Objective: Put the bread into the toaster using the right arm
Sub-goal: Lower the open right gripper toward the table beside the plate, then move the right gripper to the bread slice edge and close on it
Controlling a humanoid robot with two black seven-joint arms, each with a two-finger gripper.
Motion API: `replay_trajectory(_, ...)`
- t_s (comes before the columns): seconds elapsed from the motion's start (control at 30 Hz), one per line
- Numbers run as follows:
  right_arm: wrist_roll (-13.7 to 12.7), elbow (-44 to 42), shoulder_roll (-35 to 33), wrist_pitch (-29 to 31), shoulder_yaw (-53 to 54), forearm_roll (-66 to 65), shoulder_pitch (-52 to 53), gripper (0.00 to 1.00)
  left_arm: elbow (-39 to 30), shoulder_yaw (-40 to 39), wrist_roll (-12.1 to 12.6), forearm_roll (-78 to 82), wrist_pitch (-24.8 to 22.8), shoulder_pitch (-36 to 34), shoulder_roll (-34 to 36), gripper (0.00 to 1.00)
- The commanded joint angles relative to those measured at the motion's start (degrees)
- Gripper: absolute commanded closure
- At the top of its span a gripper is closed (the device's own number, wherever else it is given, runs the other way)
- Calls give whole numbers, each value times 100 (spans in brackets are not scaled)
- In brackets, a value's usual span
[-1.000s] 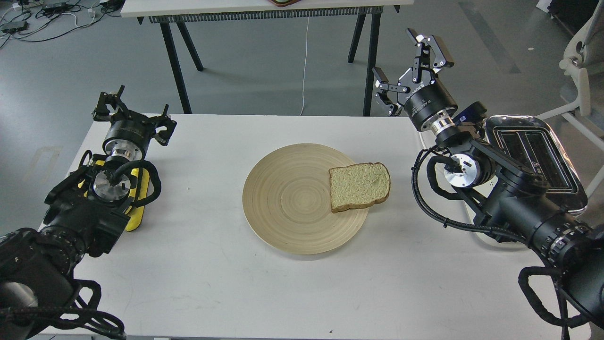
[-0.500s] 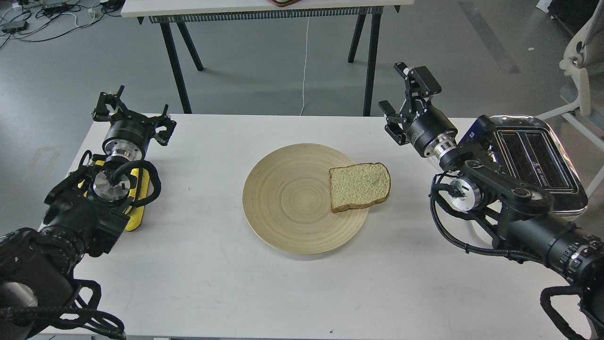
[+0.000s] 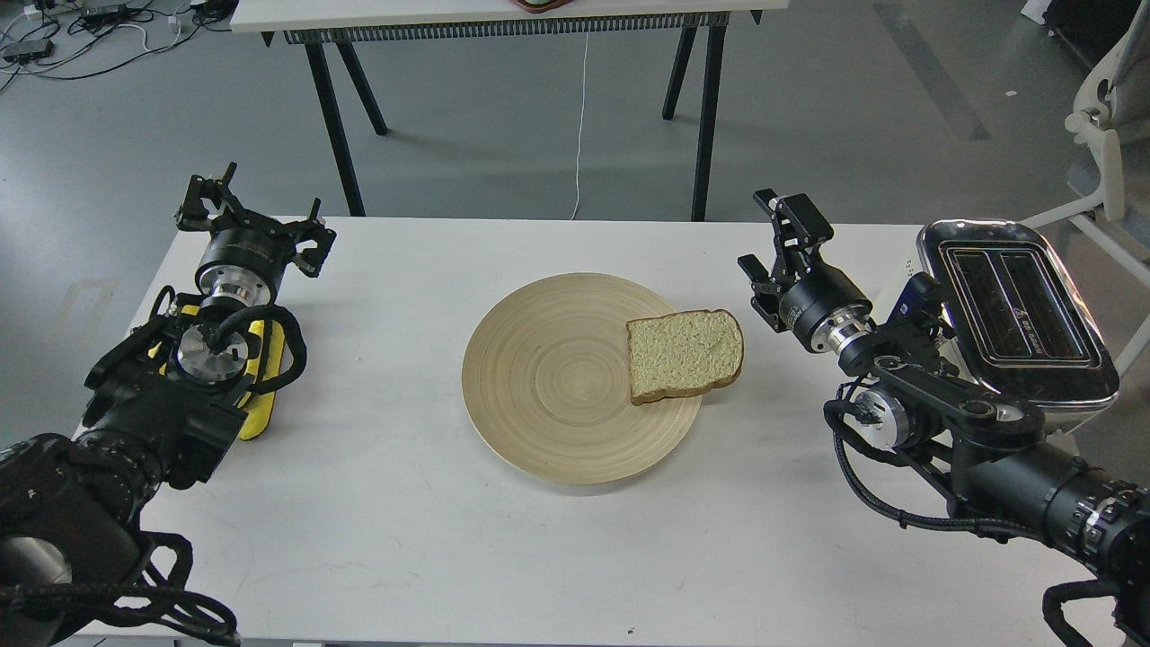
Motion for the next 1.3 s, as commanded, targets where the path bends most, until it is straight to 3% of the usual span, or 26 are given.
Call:
replay_trajectory(0.0, 0, 0, 5, -311, -128, -7, -67, 1, -1, -7, -5, -1, 0, 0, 0, 0)
replay_trajectory(1.07, 0, -185, 269, -812, -1016, -59, -427, 3, -1, -7, 4, -1, 0, 0, 0, 0)
replay_trajectory(1.17, 0, -150, 296, -848, -1043, -59, -454, 6, -1, -7, 4, -1, 0, 0, 0, 0)
replay_trajectory(1.27, 0, -141, 322, -848, -1069, -77, -454, 18, -1, 2, -5, -1, 0, 0, 0, 0)
